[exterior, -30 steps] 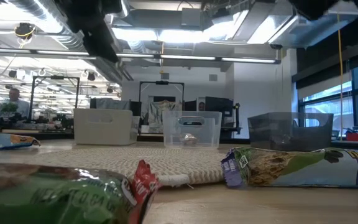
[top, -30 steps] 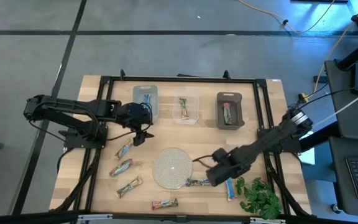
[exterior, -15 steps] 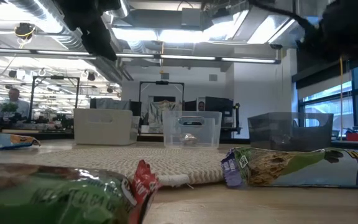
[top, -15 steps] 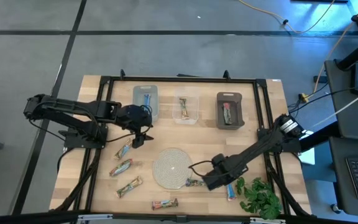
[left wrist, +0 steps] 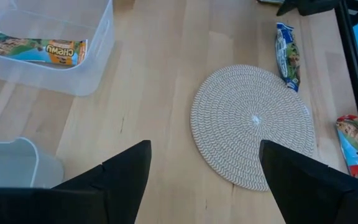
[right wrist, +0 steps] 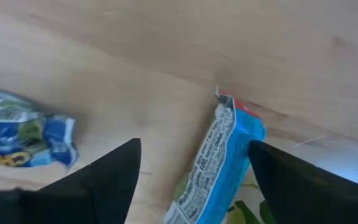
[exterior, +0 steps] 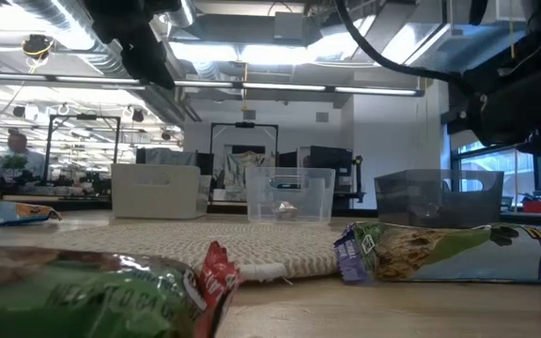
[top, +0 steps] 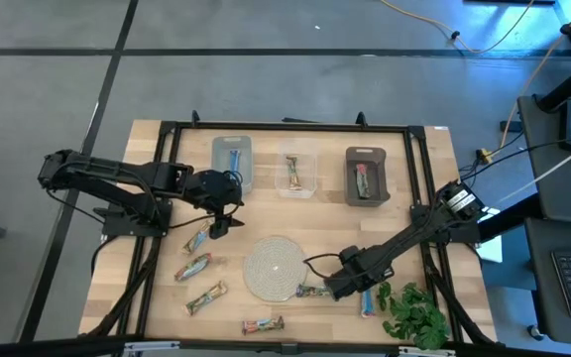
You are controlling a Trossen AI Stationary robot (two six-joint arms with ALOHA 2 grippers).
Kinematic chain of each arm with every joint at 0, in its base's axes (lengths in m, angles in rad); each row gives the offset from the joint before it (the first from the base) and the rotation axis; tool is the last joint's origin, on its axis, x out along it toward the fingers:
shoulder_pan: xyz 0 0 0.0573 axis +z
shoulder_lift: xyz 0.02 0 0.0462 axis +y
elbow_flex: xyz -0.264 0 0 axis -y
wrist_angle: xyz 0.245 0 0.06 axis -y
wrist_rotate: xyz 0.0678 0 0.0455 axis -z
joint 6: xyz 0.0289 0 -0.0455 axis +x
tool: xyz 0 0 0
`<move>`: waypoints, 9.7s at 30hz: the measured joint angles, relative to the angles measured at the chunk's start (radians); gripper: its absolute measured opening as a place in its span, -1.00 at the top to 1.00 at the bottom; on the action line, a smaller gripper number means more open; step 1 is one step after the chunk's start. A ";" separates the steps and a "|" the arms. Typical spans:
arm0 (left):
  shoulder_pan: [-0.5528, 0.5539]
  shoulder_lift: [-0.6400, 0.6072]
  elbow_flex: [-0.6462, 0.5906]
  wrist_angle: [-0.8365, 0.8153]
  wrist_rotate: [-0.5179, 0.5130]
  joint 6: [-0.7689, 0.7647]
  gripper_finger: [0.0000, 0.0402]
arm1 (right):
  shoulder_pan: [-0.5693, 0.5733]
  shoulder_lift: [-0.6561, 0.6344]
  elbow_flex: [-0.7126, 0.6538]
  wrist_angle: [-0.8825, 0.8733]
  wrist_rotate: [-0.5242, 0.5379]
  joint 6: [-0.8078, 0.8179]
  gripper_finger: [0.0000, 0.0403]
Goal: Pick and place Granola Bars by type
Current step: Put the red granola bar into the black bin, then put the yellow granola bar into the transparent bin
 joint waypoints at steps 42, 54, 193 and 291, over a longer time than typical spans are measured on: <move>0.000 0.000 0.000 -0.002 -0.003 0.071 -0.45 | 0.000 0.002 0.053 -0.103 -0.040 -0.026 -0.06; 0.000 0.000 0.000 -0.002 -0.003 0.079 -0.44 | 0.050 0.002 0.095 -0.070 -0.012 0.274 -0.06; -0.126 0.382 0.000 -0.557 -0.046 -1.006 -0.44 | -0.829 -0.684 -0.153 0.091 0.500 -1.232 0.07; 0.409 0.737 0.358 0.435 -0.119 -0.245 0.65 | -0.798 -0.684 -0.154 0.080 0.500 -1.256 0.07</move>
